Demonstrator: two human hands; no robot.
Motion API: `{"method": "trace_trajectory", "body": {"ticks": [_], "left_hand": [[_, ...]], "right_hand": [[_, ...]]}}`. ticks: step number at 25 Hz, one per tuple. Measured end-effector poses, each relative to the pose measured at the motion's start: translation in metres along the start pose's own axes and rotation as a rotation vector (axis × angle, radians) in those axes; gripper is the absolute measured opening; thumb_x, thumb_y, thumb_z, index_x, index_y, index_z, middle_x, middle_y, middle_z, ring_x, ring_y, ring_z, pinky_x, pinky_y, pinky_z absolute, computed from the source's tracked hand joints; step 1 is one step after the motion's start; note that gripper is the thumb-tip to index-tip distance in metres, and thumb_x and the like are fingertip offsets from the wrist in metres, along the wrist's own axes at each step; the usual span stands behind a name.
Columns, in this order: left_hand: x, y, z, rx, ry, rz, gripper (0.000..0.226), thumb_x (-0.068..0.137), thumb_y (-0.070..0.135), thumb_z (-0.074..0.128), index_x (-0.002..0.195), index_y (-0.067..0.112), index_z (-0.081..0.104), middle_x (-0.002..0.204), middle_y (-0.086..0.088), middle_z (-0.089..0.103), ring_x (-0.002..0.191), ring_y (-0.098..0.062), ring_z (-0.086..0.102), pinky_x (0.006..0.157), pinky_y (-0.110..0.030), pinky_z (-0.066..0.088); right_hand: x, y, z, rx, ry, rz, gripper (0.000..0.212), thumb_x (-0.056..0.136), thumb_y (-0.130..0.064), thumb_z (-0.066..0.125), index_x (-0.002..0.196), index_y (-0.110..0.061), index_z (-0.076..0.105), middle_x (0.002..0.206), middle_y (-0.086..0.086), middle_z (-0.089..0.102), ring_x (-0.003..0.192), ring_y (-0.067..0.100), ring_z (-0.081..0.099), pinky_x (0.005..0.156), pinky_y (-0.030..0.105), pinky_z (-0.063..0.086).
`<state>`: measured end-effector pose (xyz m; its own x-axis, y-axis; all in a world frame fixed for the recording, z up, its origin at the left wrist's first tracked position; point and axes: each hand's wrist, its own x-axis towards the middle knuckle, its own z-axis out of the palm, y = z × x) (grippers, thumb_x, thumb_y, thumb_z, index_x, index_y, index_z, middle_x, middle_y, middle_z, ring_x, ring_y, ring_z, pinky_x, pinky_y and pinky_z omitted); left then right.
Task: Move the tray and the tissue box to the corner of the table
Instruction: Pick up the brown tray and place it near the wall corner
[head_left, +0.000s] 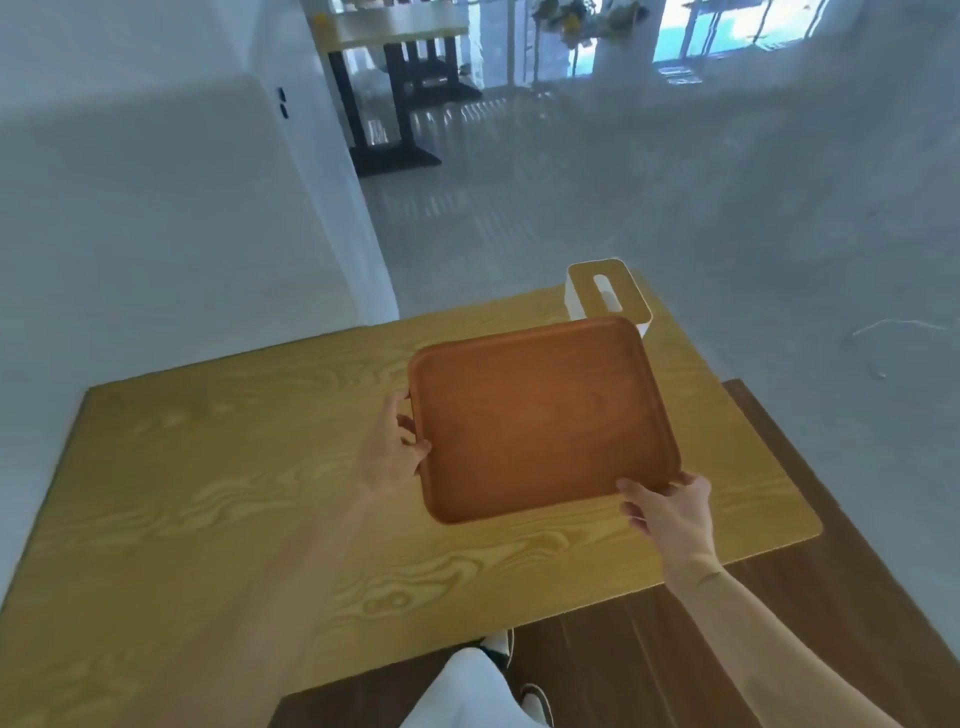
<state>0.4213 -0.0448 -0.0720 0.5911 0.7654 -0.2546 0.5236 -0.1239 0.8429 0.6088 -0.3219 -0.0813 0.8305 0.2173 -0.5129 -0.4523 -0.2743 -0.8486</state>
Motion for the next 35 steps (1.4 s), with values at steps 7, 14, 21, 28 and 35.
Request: {"method": "trace_trajectory", "body": {"ticks": [7,14,21,28,35], "left_hand": [[-0.089,-0.054,-0.088,-0.087,0.314,-0.089,0.071,0.088,-0.006,0.066,0.142,0.032,0.04,0.102,0.004,0.054,0.063,-0.006,0.065,0.053,-0.025,0.058],[-0.157,-0.112,-0.175,-0.123,0.502,-0.141,0.072,0.089,-0.005,0.065,0.145,0.032,0.039,0.104,0.004,0.055,0.074,-0.016,0.064,0.064,-0.038,0.063],[-0.179,-0.18,-0.26,-0.087,0.502,-0.14,0.079,0.09,0.002,0.067,0.151,0.037,0.032,0.105,0.007,0.056,0.085,-0.022,0.067,0.078,-0.045,0.061],[-0.159,-0.217,-0.311,0.02,0.351,-0.1,0.078,0.092,0.004,0.065,0.154,0.034,0.029,0.114,-0.005,0.057,0.083,-0.022,0.065,0.079,-0.043,0.06],[-0.104,-0.223,-0.316,0.1,0.241,-0.056,0.078,0.091,0.004,0.067,0.151,0.038,0.032,0.113,-0.006,0.057,0.085,-0.024,0.066,0.081,-0.049,0.059]], "right_hand": [[-0.034,0.01,0.078,-0.168,-0.272,-0.083,0.072,0.075,-0.017,0.087,0.126,-0.023,0.037,0.083,0.01,0.075,0.066,0.017,0.072,0.072,0.039,0.06],[-0.098,0.024,0.17,-0.26,-0.454,-0.163,0.072,0.076,-0.018,0.087,0.125,-0.023,0.035,0.082,0.008,0.076,0.069,0.021,0.072,0.076,0.043,0.061],[-0.166,0.06,0.244,-0.326,-0.455,-0.162,0.067,0.077,-0.018,0.087,0.123,-0.02,0.038,0.085,0.013,0.075,0.071,0.023,0.072,0.074,0.043,0.06],[-0.207,0.097,0.277,-0.376,-0.309,-0.121,0.066,0.076,-0.024,0.088,0.118,-0.023,0.039,0.084,0.008,0.075,0.072,0.023,0.075,0.075,0.047,0.063],[-0.189,0.103,0.29,-0.41,-0.236,-0.102,0.058,0.077,-0.03,0.086,0.112,-0.022,0.041,0.079,0.005,0.076,0.072,0.024,0.075,0.078,0.051,0.062]]}}
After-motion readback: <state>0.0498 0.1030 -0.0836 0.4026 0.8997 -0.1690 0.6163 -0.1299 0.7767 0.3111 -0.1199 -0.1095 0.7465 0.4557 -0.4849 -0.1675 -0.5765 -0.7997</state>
